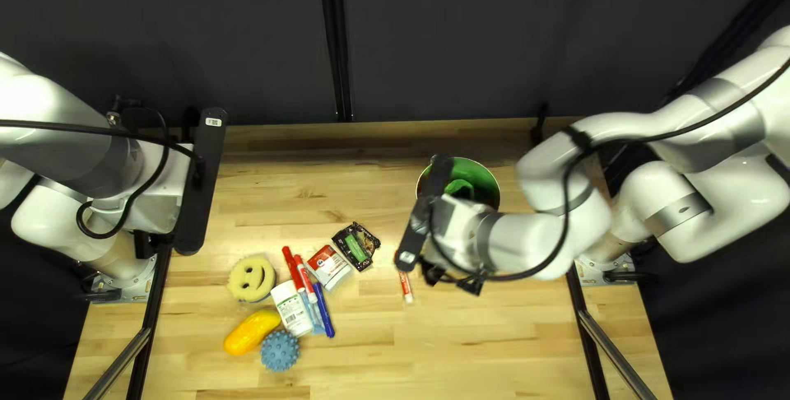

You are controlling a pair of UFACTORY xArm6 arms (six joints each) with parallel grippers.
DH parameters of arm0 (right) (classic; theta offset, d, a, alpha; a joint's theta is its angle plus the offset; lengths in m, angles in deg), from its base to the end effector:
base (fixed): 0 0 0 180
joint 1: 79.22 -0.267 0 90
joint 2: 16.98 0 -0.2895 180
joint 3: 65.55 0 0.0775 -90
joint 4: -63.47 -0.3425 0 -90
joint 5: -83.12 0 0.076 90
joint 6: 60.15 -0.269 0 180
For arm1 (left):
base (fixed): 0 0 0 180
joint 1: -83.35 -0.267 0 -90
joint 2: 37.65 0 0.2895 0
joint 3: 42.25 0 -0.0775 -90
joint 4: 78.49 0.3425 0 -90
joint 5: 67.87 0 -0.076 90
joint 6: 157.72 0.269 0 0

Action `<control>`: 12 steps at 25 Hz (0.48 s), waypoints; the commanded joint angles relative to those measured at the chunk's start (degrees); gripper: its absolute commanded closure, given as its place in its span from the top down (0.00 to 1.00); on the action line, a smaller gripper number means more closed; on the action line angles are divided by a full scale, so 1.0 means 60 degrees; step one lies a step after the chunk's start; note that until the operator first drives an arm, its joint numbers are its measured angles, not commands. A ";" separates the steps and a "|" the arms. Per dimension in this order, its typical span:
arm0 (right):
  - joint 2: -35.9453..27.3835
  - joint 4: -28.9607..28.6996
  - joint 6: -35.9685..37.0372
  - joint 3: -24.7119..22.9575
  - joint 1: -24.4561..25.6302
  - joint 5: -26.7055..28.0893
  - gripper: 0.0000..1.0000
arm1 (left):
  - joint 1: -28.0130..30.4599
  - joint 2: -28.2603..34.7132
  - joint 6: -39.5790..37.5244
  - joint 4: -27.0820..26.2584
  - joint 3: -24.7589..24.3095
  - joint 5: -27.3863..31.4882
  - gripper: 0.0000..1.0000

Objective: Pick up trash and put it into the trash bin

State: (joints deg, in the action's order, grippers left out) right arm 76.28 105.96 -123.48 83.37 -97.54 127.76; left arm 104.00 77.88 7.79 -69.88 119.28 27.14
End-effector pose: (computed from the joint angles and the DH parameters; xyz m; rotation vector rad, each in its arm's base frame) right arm 0.4929 0.0672 0.2066 2.7147 -0.4035 0.7163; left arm 0.2866 -0.0641 0.3842 -3.0044 0.1378 -0.1193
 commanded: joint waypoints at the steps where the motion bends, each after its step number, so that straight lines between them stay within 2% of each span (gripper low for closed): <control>1: 0.1280 -0.0061 -0.0750 0.0400 0.0870 -0.1162 1.00 | 0.0000 0.0000 0.0000 0.0000 0.0000 0.0000 1.00; 6: 0.2348 -0.0360 -0.1264 0.0897 0.1548 -0.1607 1.00 | 0.0000 0.0000 0.0000 0.0000 0.0000 0.0000 1.00; 12: 0.3230 0.0144 -0.2035 0.1070 0.1968 -0.2073 1.00 | 0.0000 0.0000 0.0000 0.0000 0.0000 0.0000 1.00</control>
State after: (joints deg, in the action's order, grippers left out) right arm 93.87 105.70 -134.14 89.30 -86.62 116.65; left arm 104.00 77.88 7.79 -69.88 119.28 27.14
